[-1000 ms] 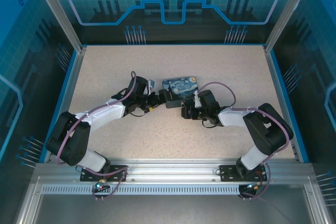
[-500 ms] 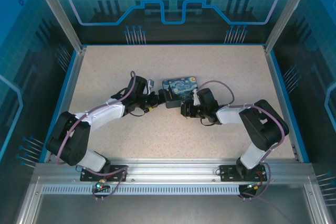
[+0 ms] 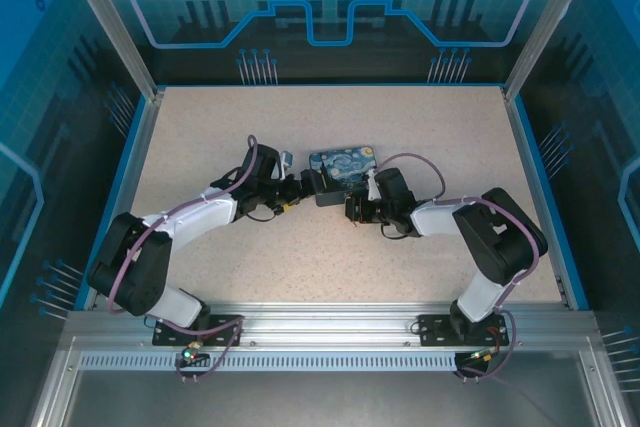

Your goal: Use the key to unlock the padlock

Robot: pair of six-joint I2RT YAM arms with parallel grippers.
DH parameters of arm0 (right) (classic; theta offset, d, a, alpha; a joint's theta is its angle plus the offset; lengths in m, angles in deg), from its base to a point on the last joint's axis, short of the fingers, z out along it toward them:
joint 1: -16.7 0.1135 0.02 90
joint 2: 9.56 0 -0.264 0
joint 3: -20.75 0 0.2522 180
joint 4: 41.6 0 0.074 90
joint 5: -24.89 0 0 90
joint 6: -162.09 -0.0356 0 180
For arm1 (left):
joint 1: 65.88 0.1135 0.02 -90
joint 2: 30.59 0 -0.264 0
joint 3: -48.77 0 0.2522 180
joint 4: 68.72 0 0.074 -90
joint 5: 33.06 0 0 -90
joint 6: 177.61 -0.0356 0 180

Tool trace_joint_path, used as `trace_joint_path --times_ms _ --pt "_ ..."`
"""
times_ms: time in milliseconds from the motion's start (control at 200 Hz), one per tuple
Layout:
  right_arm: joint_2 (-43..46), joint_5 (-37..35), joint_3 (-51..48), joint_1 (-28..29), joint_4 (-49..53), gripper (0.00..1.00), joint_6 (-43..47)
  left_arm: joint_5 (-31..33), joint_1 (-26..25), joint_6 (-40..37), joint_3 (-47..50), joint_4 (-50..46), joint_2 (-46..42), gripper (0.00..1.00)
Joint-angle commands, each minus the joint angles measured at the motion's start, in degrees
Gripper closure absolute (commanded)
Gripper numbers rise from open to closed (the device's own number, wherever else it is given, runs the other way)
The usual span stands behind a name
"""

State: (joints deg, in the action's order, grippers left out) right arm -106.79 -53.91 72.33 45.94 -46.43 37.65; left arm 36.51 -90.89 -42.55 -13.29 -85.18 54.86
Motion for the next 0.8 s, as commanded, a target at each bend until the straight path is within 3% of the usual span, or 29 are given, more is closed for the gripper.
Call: trace_joint_path --times_ms 0,360,795 --pt "-1.4 0.7 0.2 0.3 0.5 0.65 0.0 -1.4 0.6 -0.1 -1.0 -0.3 0.5 0.01" --pt "-0.2 0.5 -2.3 0.3 0.1 0.65 0.2 -1.5 0.8 -0.2 -1.4 -0.5 0.4 0.01" --pt "0.8 0.8 -3.1 0.1 0.8 0.72 0.8 -1.7 0.8 -0.1 -1.6 -0.9 0.2 0.01"
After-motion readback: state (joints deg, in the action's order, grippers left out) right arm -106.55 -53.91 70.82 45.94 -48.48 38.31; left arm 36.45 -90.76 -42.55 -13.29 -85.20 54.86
